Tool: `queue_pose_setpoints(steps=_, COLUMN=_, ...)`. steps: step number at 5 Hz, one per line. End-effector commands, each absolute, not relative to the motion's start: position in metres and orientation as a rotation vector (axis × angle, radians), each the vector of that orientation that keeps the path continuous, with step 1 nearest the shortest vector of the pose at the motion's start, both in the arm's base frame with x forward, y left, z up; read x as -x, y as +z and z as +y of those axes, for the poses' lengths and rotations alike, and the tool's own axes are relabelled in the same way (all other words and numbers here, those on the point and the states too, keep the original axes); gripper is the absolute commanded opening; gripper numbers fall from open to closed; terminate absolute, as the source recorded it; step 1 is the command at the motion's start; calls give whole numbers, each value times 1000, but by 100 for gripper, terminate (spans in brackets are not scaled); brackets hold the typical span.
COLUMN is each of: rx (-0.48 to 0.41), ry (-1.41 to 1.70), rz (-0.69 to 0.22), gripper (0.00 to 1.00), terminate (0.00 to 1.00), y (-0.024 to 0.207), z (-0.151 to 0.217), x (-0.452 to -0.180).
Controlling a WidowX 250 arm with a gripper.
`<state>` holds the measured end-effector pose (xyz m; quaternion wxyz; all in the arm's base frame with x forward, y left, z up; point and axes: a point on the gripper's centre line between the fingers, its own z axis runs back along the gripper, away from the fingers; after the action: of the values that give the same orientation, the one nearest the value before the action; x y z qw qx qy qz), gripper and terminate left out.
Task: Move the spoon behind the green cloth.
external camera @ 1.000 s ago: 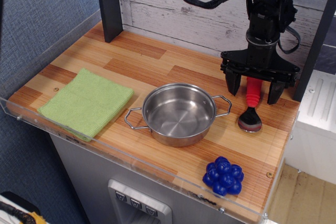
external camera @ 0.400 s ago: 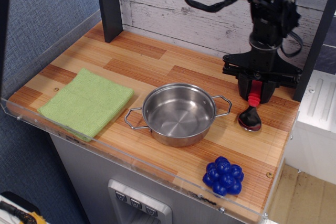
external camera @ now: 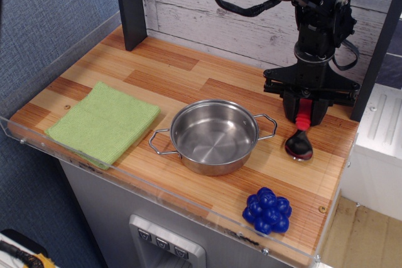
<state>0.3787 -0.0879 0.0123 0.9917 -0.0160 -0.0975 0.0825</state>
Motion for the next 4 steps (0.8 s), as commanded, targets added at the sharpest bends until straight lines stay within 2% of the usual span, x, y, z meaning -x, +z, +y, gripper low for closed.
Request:
queue_pose_setpoints(steps=1, rx=148, ry=231, rz=-234, gripper=0, terminate=0, y=45, z=-100, x=-385)
queue_pose_setpoints(steps=2, rx=167, ry=309, rz=-261, gripper=0, terminate=0, y=59, z=-102, x=-387)
queue_pose_setpoints(steps=3, rx=205, ry=399, rz=-279, gripper=0, terminate=0, y=77, z=-86, x=-383)
queue_pose_setpoints(steps=4, rx=136, ry=498, rz=-302, gripper=0, terminate=0, y=91, z=-57, x=-368)
